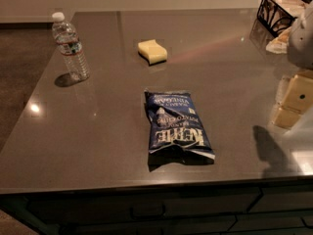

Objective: Move blue chip bag near water bottle

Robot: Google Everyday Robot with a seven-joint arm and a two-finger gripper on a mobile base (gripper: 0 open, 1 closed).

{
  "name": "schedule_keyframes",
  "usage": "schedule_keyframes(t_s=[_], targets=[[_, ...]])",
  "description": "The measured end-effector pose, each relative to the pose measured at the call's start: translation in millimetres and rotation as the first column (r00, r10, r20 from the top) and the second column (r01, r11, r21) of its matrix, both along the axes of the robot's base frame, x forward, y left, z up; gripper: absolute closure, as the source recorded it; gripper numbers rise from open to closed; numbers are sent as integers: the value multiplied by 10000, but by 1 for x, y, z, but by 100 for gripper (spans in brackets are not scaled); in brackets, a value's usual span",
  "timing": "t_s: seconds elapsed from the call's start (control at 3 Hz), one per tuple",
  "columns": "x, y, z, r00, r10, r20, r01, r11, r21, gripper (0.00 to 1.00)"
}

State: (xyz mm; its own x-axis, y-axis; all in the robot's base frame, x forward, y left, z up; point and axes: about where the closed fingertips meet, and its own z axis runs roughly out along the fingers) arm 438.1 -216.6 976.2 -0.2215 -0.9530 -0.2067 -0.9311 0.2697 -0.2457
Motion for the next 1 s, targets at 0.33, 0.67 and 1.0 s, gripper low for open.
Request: schedule_keyframes(t_s=[0.33, 0.67, 1.0], targets=[[0, 0, 0, 10000, 0, 2, 0, 10000, 0, 0], [3, 22, -8, 9993, 224, -315, -215, 9994, 264, 0], [5, 56, -30, 9956, 60, -938, 14, 9969, 785, 0]])
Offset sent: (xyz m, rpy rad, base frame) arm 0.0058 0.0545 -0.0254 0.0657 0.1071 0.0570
